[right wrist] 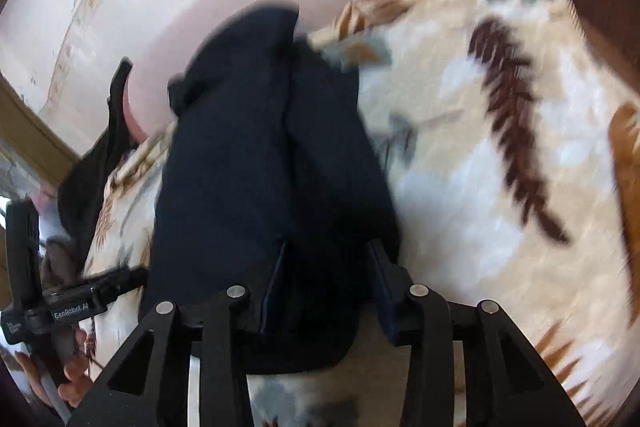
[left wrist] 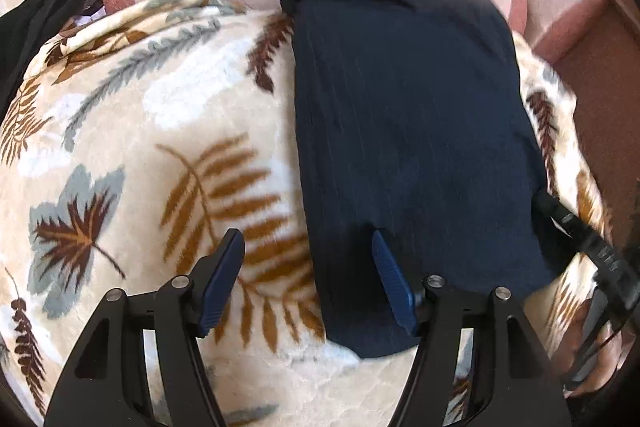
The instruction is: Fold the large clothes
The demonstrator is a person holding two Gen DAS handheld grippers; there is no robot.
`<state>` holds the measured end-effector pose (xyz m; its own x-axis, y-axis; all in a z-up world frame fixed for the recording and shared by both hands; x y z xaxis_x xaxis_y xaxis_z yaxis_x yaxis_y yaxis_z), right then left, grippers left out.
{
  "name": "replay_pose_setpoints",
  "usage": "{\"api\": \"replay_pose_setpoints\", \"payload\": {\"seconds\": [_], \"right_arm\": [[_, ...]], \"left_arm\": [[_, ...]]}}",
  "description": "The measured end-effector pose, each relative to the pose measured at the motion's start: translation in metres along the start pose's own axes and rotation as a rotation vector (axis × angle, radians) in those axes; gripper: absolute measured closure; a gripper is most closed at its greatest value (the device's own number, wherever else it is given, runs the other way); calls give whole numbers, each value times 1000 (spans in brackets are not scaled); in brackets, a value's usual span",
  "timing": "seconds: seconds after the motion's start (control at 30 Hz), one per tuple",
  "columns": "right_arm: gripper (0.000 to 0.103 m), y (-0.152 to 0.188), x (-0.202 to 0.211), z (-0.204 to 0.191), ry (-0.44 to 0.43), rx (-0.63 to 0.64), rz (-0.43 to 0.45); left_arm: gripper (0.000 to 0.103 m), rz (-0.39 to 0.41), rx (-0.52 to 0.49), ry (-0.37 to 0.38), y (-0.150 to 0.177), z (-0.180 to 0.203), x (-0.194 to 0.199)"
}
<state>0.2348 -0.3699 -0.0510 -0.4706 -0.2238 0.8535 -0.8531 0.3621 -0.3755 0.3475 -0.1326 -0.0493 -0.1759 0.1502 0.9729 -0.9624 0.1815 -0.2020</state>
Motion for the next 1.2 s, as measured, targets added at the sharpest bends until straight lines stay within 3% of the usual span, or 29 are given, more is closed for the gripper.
{"api": "replay_pose_setpoints", "payload": {"seconds": [0.1, 0.2, 0.27, 0.37, 0.4, 0.47, 0.53, 0.63, 0.7, 0.8, 0.9, 0.93, 1.03, 1.07, 1.13, 1.2], "right_arm": [[61, -40, 26, -22, -100, 6, 145], [61, -73, 15, -57, -139, 95, 147], [64, -87, -9, -70, -89, 151, 112], [65, -93, -63, -43, 138, 145, -35], [65, -91, -73, -35, 121, 119, -71], [61, -92, -59, -26, 6, 48, -18], [40, -89, -44, -15, -40, -11, 13], [31, -83, -34, 3, -111, -82, 35], [27, -87, -43, 18, -127, -119, 21], [27, -79, -57, 37, -204, -195, -24], [25, -72, -65, 32, -445, -242, -62], [19, -71, -65, 28, -475, -228, -54], [14, -70, -66, 7, -525, -136, -84], [13, -70, -69, 1, -510, -111, -99], [13, -71, -79, -9, -370, -32, -139], [23, -69, -91, -17, -271, 9, -169]], "left_arm": [[37, 17, 51, 31, -25, -6, 0], [37, -7, 93, 77, -43, -4, -12], [37, -35, 104, 77, -49, -2, -26], [36, -68, 113, 110, -51, -2, -39], [36, -73, 114, 131, -50, -4, -40], [36, -63, 96, 192, -50, -9, -36], [36, -69, 78, 281, -50, -13, -38], [36, -126, 162, 452, -50, -24, -50], [36, -140, 211, 513, -51, -28, -57], [34, -122, 213, 525, -53, -27, -58], [33, -122, 184, 524, -57, -14, -59], [33, -127, 179, 526, -58, -9, -60], [26, -126, 172, 518, -64, 2, -60], [25, -120, 171, 512, -66, 4, -60], [25, -114, 175, 499, -71, 5, -62], [29, -101, 187, 503, -72, 6, -60]]}}
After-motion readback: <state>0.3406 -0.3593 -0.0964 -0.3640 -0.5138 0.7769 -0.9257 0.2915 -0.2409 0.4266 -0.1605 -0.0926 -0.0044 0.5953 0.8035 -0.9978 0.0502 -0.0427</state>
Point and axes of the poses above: each gripper's, at about its wrist camera, not at the fingertips, and x roughly against the way its jaws point, z to its right, y to its underside, the point moved 7 cm from there along -x, roughly the way its jaws point, and after that the axes turned 12 degrees about -z, right-handed, at the moved point
